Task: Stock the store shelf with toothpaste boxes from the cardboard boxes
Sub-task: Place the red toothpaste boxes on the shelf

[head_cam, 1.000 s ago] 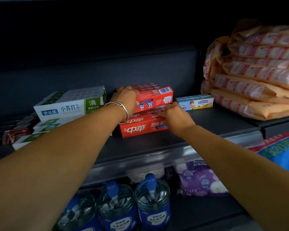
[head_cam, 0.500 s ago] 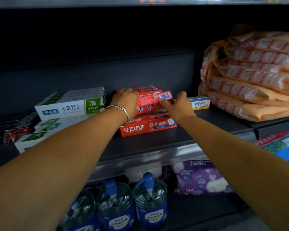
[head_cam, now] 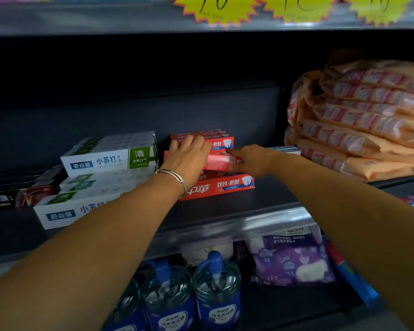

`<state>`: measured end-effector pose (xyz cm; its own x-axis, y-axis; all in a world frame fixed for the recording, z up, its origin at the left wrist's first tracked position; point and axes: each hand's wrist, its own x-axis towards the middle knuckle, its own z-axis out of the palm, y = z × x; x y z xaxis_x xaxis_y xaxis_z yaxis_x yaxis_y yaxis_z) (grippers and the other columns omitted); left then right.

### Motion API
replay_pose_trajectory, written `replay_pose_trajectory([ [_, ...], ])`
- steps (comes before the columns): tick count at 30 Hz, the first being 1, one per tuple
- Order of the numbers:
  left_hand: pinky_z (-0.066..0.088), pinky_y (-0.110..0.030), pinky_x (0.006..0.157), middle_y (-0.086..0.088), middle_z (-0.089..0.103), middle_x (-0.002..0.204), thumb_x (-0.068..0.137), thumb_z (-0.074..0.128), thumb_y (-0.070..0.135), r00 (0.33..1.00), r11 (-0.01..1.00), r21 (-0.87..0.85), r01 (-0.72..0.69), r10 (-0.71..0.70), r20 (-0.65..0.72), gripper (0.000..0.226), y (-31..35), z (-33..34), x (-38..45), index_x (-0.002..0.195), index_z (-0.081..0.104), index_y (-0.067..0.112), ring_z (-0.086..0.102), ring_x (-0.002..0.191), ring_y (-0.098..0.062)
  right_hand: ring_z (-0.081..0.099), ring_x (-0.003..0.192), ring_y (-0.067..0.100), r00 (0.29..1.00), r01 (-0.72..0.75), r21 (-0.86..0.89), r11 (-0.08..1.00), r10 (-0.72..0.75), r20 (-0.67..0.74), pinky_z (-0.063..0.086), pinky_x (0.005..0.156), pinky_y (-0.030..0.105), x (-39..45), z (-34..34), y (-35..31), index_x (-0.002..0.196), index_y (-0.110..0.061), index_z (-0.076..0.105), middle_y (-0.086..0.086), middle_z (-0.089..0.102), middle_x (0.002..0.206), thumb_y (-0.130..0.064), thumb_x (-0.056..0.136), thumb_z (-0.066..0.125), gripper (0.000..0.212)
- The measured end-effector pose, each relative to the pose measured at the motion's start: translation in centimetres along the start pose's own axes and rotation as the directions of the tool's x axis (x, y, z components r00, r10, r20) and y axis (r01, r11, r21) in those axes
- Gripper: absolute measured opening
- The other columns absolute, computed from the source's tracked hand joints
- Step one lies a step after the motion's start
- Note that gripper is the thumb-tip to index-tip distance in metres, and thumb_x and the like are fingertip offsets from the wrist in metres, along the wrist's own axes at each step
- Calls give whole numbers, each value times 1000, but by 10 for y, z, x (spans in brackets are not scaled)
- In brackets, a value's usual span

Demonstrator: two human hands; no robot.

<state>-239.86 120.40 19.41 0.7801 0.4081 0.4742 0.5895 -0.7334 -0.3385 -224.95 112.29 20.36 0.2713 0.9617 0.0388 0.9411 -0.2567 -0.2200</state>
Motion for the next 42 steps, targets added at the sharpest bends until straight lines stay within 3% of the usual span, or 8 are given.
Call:
replay_pose_trajectory([
  [5, 33, -38, 100, -2, 39, 132, 86, 62, 19, 1000, 1000, 8, -6, 6, -3, 48, -2, 5, -3, 127, 39, 16, 35, 124, -22, 48, 124, 24, 999, 25, -15, 1000, -26, -38, 40, 106, 39, 6, 5, 1, 139, -17, 40, 7, 48, 137, -37, 91, 56, 54],
  [11, 30, -37, 103, -4, 38, 135, 82, 68, 29, 997, 997, -22, 71, -71, -7, 61, -9, 9, -2, 133, 38, 15, 34, 126, -22, 29, 132, 24, 966, 7, -92, 996, -31, -255, 29, 110, 38, 6, 9, 0, 141, -13, 34, 7, 38, 141, -31, 86, 65, 66],
  [19, 31, -36, 98, -6, 38, 130, 78, 72, 32, 975, 975, -57, 216, -219, -48, 64, -21, 16, -8, 131, 43, 13, 35, 121, -24, 31, 127, 24, 916, -16, -137, 990, -41, -399, 34, 106, 35, 8, 14, -3, 137, -10, 35, 7, 40, 135, -23, 83, 70, 65],
  [24, 35, -39, 99, -9, 39, 130, 77, 73, 31, 944, 936, -124, 329, -331, 12, 63, -31, 23, -12, 130, 42, 13, 37, 122, -27, 31, 127, 24, 902, -31, -165, 986, -44, -430, 36, 105, 36, 8, 16, -5, 136, -10, 35, 7, 40, 135, -21, 82, 70, 65],
  [29, 50, -39, 88, -10, 45, 123, 73, 78, 24, 922, 878, -283, 385, -375, 93, 61, -35, 26, -10, 124, 45, 12, 52, 109, -27, 30, 128, 24, 905, -34, -196, 980, -53, -423, 35, 106, 37, 10, 17, -6, 138, -11, 33, 7, 39, 138, -23, 83, 70, 67],
  [37, 54, -40, 81, -9, 41, 126, 75, 77, 24, 908, 863, -293, 412, -417, 50, 63, -36, 31, 0, 125, 42, 13, 57, 104, -29, 32, 130, 23, 908, -25, -146, 989, -39, -416, 35, 105, 34, 21, 17, 2, 140, -14, 36, 5, 40, 140, -21, 88, 63, 59],
  [42, 48, -37, 88, -10, 36, 131, 80, 71, 13, 898, 820, -385, 424, -436, 59, 61, -35, 40, 7, 132, 40, 14, 54, 109, -29, 41, 126, 27, 925, -76, -142, 987, 16, -379, 42, 100, 38, 33, 21, 4, 138, -14, 37, 8, 45, 137, -20, 89, 63, 56],
])
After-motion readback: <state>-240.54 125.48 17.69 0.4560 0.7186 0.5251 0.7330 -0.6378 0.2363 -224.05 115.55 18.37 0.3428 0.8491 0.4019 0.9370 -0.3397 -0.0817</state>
